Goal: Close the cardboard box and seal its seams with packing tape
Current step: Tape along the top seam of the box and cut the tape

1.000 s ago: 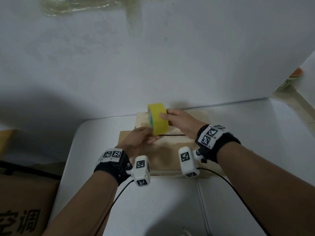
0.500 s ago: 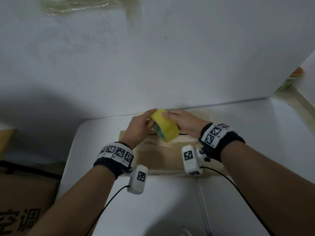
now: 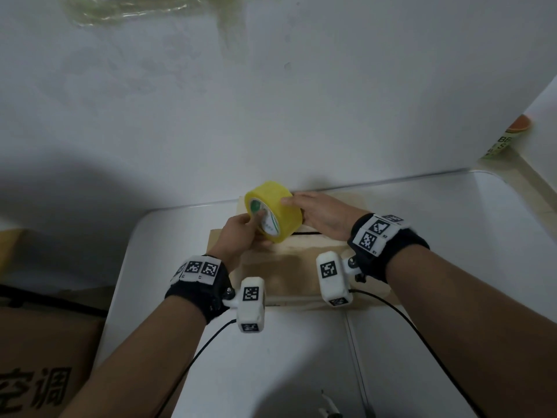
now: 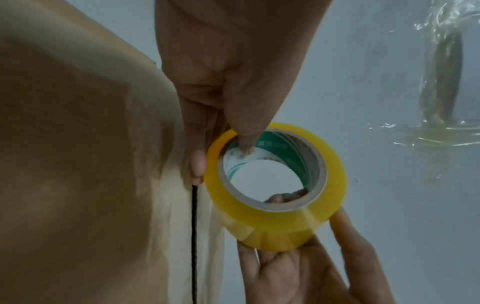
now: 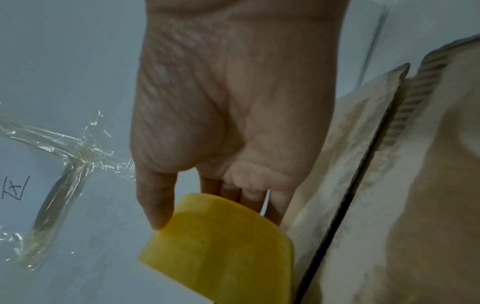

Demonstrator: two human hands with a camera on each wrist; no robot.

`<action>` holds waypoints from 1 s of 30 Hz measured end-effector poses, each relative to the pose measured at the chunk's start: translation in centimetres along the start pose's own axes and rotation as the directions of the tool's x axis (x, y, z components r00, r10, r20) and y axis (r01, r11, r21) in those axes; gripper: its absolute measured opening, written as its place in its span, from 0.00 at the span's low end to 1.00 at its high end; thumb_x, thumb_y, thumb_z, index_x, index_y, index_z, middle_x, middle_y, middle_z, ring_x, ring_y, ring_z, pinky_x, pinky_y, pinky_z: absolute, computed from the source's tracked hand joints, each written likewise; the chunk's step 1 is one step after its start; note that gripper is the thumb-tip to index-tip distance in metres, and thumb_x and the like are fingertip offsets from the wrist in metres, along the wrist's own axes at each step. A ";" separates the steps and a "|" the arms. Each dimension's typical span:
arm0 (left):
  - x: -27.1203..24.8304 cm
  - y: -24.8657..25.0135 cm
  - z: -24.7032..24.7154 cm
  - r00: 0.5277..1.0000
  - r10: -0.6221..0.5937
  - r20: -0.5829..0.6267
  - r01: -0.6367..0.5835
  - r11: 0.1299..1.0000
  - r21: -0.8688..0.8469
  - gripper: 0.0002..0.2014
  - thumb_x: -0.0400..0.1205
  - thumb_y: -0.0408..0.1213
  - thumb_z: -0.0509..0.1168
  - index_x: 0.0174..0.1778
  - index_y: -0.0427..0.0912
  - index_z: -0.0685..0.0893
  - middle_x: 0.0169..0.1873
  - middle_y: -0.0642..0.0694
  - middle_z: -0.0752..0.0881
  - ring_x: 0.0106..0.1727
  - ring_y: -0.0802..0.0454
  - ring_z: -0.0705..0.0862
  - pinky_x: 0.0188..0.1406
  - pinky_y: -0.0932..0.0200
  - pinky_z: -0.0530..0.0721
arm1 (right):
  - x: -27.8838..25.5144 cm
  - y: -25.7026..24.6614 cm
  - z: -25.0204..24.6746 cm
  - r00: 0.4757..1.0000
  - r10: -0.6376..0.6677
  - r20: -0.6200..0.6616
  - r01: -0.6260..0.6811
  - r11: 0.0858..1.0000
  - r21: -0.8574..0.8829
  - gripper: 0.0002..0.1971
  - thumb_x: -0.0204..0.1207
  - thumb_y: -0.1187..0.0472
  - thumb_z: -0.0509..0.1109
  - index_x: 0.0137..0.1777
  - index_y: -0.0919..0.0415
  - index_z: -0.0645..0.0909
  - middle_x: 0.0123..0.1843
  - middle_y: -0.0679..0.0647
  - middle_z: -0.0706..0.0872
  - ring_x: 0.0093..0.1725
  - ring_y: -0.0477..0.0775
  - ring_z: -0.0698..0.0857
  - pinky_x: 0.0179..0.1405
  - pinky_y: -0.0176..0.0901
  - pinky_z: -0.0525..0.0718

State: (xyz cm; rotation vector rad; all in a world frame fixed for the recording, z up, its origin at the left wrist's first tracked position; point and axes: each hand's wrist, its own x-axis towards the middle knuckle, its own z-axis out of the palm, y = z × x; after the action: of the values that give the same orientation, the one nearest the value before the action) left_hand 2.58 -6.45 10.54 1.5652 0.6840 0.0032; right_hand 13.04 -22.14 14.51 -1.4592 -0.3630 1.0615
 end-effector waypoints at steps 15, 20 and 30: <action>0.4 -0.2 -0.3 0.928 0.329 -0.172 -0.240 0.884 0.401 0.14 0.83 0.49 0.61 0.49 0.43 0.86 0.39 0.48 0.89 0.43 0.49 0.88 0.46 0.56 0.88 | 0.5 -0.5 0.7 0.998 0.040 -0.053 -0.044 0.997 -0.069 0.21 0.59 0.48 0.66 0.50 0.57 0.72 0.48 0.55 0.70 0.48 0.55 0.69 0.50 0.52 0.67; 0.3 -0.7 0.1 0.973 0.161 -0.167 -0.137 0.980 0.146 0.15 0.78 0.57 0.64 0.42 0.51 0.88 0.41 0.44 0.92 0.45 0.45 0.91 0.48 0.40 0.90 | 0.5 -0.6 1.1 0.997 0.025 -0.071 -0.032 0.995 -0.095 0.22 0.56 0.47 0.66 0.51 0.55 0.72 0.49 0.53 0.71 0.49 0.56 0.69 0.49 0.54 0.66; -1.0 -0.6 1.2 0.983 -0.146 0.110 0.171 0.947 -0.272 0.18 0.85 0.43 0.63 0.59 0.29 0.82 0.42 0.38 0.92 0.41 0.45 0.92 0.37 0.62 0.90 | 0.1 -0.3 1.4 0.998 0.054 -0.022 -0.054 0.999 -0.006 0.24 0.57 0.53 0.67 0.56 0.59 0.74 0.50 0.59 0.74 0.49 0.59 0.73 0.48 0.53 0.71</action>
State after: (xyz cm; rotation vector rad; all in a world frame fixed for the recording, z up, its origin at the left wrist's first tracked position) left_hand 1.96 -8.01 10.20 1.2277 0.7056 -0.0857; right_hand 12.08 -21.15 14.96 -1.4928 -0.3137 1.0875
